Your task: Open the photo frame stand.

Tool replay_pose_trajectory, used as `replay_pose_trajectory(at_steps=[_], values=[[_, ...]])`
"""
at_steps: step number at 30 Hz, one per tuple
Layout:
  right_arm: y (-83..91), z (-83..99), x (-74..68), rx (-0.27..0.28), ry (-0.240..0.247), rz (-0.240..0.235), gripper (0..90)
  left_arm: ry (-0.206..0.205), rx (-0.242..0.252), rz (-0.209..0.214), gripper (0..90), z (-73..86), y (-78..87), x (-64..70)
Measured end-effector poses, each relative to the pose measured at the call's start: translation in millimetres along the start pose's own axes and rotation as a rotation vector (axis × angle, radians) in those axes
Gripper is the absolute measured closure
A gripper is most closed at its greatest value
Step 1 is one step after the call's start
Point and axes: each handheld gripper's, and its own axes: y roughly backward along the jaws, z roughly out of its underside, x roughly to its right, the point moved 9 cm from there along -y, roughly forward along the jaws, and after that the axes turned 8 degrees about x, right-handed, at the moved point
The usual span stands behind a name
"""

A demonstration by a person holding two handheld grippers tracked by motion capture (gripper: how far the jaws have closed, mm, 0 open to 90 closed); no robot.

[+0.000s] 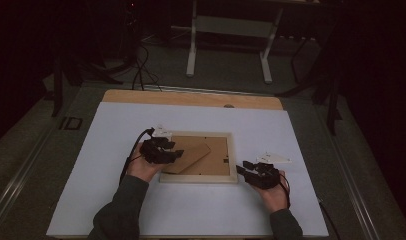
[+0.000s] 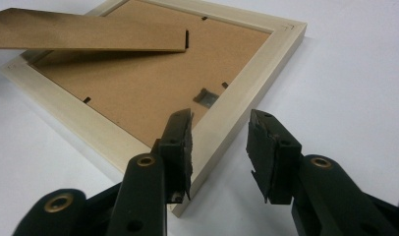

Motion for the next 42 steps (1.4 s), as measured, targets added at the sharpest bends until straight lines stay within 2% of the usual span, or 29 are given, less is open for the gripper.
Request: replay_pose_trajectory(at_steps=[5,10,16,26,30,42], values=[[0.1,-0.2,1.0,0.005,-0.004,0.002,60.9,-0.019,-0.028,0.021,43.3,-0.1,-9.1,5.5],[0.1,0.2,2.3,0.005,-0.007,0.005,60.7,-0.034,-0.043,0.026,41.9,-0.9,-15.4,8.1],[0.1,0.4,2.9,0.005,-0.011,0.006,60.8,-0.011,-0.067,0.03,41.6,0.0,-21.9,6.5],[-0.7,1.3,2.8,0.002,-0.009,0.005,60.7,0.02,-0.11,0.064,31.9,3.9,-29.2,7.8],[-1.0,2.0,2.5,-0.001,-0.013,0.005,60.6,0.001,-0.128,0.089,30.9,6.6,-32.3,10.8],[-1.7,3.3,2.3,-0.006,-0.013,0.002,60.1,-0.012,-0.181,0.089,26.2,15.9,-41.2,9.3]])
